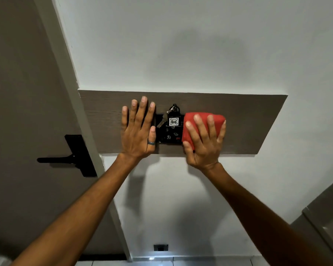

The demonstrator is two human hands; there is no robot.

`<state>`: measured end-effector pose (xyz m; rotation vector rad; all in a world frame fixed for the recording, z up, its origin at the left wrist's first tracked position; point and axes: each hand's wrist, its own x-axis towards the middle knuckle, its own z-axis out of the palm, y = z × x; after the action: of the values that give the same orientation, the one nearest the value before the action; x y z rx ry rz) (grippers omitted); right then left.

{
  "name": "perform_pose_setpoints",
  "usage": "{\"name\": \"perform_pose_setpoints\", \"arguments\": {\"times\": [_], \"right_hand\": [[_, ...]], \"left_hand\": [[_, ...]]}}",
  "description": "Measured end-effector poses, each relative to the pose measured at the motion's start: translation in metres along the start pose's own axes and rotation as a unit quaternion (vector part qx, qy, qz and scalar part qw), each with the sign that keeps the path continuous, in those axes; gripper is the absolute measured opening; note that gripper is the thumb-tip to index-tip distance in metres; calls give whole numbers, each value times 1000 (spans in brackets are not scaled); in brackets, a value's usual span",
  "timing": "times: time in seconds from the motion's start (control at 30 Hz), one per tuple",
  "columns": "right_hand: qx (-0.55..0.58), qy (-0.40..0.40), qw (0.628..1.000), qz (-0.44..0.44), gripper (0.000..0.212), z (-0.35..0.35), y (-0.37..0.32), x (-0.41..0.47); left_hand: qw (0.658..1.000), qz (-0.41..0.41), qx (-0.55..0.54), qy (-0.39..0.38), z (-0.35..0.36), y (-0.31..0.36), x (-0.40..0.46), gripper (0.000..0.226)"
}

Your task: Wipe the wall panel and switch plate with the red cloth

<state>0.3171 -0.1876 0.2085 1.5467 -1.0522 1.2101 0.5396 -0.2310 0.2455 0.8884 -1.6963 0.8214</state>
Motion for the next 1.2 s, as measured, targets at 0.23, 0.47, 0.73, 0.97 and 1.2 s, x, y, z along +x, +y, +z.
{"name": "perform_pose_setpoints", "arguments": {"times": [0.23, 0.47, 0.73, 0.97, 1.2], "right_hand": [[-7, 22, 996, 91, 55, 9, -22, 15], [-47, 40, 997, 41, 51, 10, -1, 31], [-59, 25, 998, 0, 52, 1, -5, -17], [-45, 66, 992, 96, 53, 16, -23, 23], [-55, 62, 992, 92, 49, 16, -18, 22]], "left_hand": [[1000, -2, 18, 20, 0, -5, -1, 62], [999, 2, 15, 37, 5, -7, 0, 60], [999, 11, 21, 21, 2, -6, -10, 57], [999, 6, 27, 23, 1, -8, -2, 58], [998, -4, 47, 28, 4, -12, -4, 62]]}}
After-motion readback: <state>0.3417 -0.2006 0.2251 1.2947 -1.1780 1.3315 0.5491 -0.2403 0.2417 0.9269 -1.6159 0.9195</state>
